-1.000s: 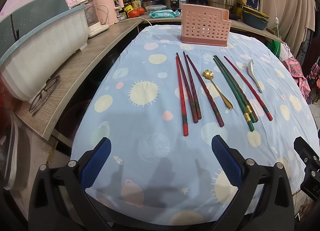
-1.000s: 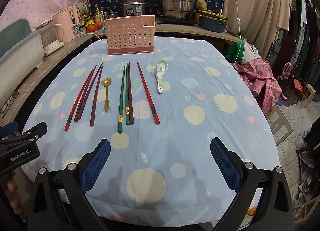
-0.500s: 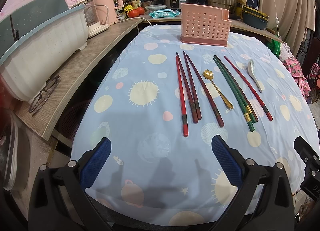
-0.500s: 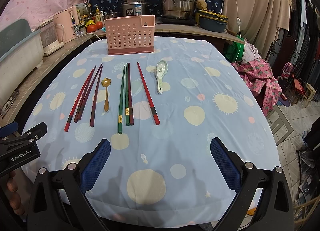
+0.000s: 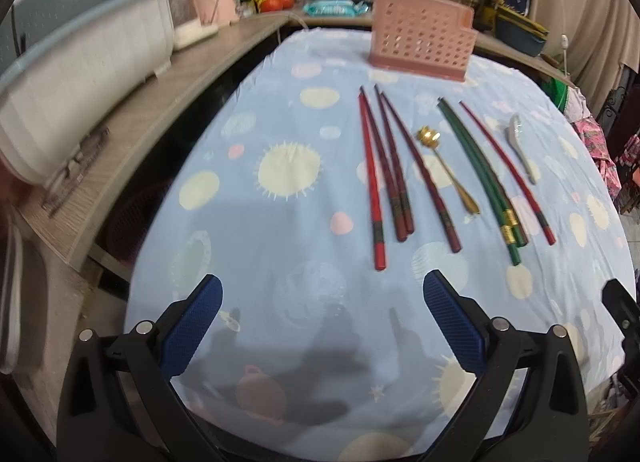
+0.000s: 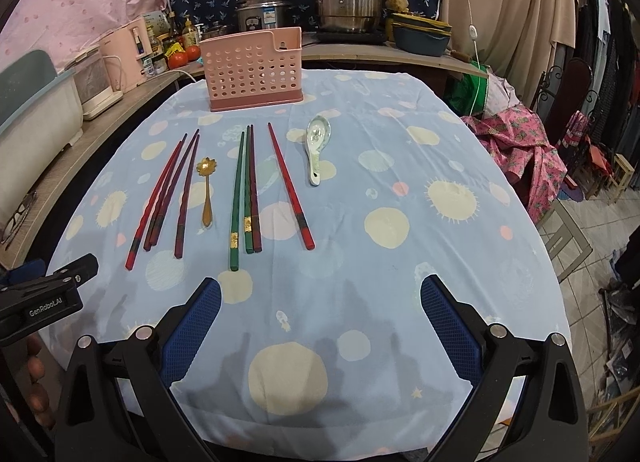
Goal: Organize utensils
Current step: 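Grasp the single red chopstick with the left tool while the right tool grasps the white ceramic spoon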
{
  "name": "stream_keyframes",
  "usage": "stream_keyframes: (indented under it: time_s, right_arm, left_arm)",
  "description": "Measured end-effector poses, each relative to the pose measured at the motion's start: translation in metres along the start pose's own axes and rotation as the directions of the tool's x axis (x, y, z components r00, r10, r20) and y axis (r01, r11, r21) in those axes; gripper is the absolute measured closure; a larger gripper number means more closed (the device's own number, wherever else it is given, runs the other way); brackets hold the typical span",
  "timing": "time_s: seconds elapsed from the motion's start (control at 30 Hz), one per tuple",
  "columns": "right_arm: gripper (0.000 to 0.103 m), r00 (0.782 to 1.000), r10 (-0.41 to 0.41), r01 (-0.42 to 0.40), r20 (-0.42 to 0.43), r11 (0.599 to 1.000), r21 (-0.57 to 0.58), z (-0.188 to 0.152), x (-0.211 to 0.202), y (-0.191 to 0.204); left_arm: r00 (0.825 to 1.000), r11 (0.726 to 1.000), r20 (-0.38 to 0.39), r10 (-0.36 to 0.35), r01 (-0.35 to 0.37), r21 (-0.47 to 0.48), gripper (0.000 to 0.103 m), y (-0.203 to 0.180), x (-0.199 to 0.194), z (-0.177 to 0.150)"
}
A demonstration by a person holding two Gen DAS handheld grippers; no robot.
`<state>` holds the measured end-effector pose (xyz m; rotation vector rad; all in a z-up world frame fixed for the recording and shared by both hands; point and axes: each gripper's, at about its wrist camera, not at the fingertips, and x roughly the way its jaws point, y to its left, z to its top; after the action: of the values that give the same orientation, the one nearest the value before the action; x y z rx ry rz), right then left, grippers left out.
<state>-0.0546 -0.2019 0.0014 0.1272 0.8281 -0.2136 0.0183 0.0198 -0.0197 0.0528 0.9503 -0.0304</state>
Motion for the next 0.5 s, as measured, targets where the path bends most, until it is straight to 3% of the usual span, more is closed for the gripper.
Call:
stream_keyframes:
  time_s: [0.37, 0.5]
  right_arm:
    - [0.007, 0.999, 0.009, -0.008, -0.031, 0.999, 0.036, 0.008, 0.024, -0.01]
    - [0.007, 0.999, 0.01, -0.009, -0.037, 0.999, 0.036, 0.013, 0.034, -0.009]
  left_arm:
    - [0.999, 1.0, -0.035, -0.002, 0.002, 0.004, 0.008, -0.001, 0.045, 0.014]
    - [0.997, 0.999, -0.068, -0.031, 0.031, 0.008, 0.018, -0.002, 0.06, 0.016]
